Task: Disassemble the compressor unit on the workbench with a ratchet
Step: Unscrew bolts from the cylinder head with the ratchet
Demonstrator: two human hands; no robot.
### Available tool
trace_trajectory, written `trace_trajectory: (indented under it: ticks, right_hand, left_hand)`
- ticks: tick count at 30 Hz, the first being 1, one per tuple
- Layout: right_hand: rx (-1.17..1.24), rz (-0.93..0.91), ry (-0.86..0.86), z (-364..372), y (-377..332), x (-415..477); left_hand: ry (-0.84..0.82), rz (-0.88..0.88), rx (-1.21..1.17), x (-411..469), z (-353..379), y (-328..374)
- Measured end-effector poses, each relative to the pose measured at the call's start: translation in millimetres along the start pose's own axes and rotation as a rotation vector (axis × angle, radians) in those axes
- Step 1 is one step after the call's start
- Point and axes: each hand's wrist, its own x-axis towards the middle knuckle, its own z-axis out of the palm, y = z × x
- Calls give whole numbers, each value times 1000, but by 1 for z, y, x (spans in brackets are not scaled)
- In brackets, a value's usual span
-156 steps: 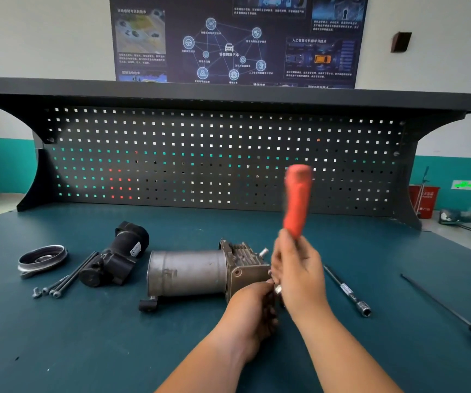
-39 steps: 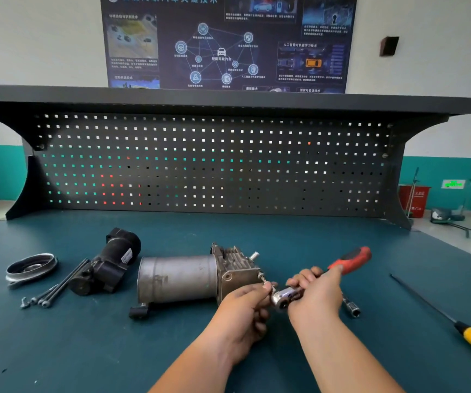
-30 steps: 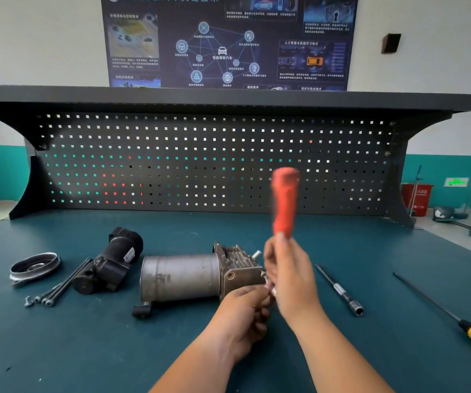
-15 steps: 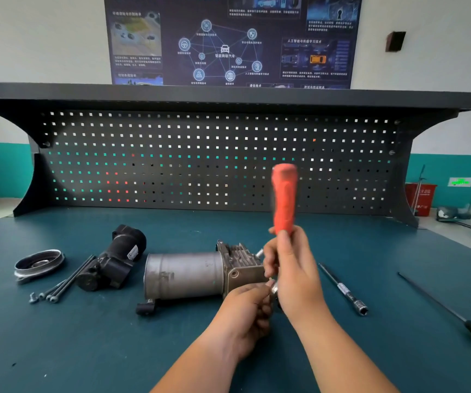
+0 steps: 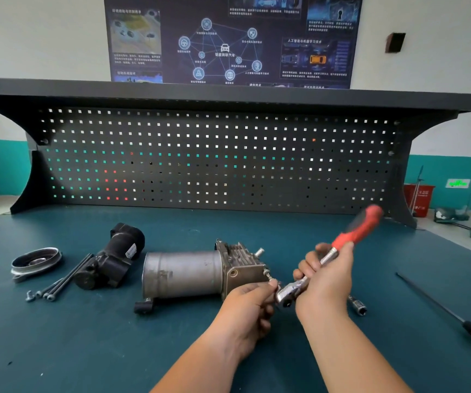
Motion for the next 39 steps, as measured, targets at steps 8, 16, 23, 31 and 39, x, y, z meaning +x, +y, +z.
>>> trace_trajectory:
  ticks: [8, 16, 23, 31, 39]
  right_hand:
    - [-1063, -739, -866, 2, 22, -32]
    - [-552, -435, -620, 6, 15, -28]
    - [191, 124, 102, 4, -9, -2]
    - [67, 94, 89, 5, -6, 2]
    - [-753, -492, -811, 5, 13, -23]
  left_hand:
    - [-81, 135, -200, -2, 4, -1]
    - [1, 7, 78, 2, -7, -2]
    - [2, -1, -42, 2, -3, 2]
    - [14, -9, -12, -2, -2, 2]
    - [-23, 6, 47, 0, -6, 3]
